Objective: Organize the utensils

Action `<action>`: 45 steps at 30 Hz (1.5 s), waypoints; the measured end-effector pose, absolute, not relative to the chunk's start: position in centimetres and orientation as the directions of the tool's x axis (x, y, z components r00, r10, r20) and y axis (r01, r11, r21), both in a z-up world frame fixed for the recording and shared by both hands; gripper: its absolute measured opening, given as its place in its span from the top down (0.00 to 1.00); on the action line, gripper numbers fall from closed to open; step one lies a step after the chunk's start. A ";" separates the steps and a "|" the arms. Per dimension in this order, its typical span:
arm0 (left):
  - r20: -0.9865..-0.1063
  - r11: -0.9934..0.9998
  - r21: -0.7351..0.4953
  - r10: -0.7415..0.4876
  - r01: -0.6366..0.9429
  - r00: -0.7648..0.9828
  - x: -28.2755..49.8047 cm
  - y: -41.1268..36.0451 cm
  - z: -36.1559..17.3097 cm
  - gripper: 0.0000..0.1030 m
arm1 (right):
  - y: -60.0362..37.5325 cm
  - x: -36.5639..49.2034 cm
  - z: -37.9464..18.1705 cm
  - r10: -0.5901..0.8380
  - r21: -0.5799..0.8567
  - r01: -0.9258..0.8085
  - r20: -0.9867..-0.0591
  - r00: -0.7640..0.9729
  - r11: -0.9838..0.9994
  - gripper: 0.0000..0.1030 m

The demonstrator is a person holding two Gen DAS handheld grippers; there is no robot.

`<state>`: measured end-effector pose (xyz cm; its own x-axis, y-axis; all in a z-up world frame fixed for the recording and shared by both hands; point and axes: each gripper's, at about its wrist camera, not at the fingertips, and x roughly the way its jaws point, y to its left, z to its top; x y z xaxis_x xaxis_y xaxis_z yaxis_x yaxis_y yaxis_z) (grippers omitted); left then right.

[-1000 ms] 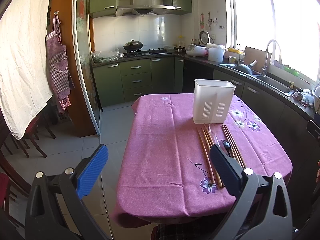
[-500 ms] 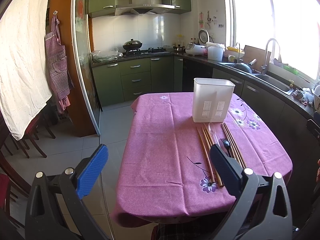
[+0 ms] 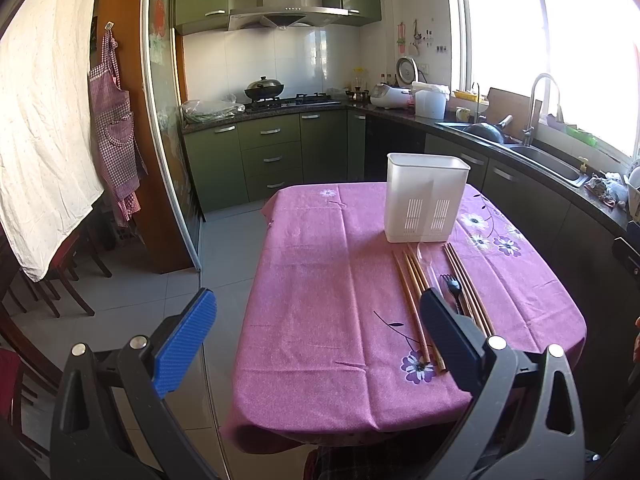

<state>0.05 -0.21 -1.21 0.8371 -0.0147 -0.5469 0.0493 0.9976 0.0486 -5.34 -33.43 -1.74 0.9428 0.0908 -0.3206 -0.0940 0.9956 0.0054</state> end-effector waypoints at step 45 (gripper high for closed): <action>-0.961 0.964 -0.049 -0.117 0.260 0.251 26.3 -19.4 -14.9 0.77 | -37.3 12.7 -10.3 0.130 0.103 -0.080 -0.788 0.602 0.991 0.16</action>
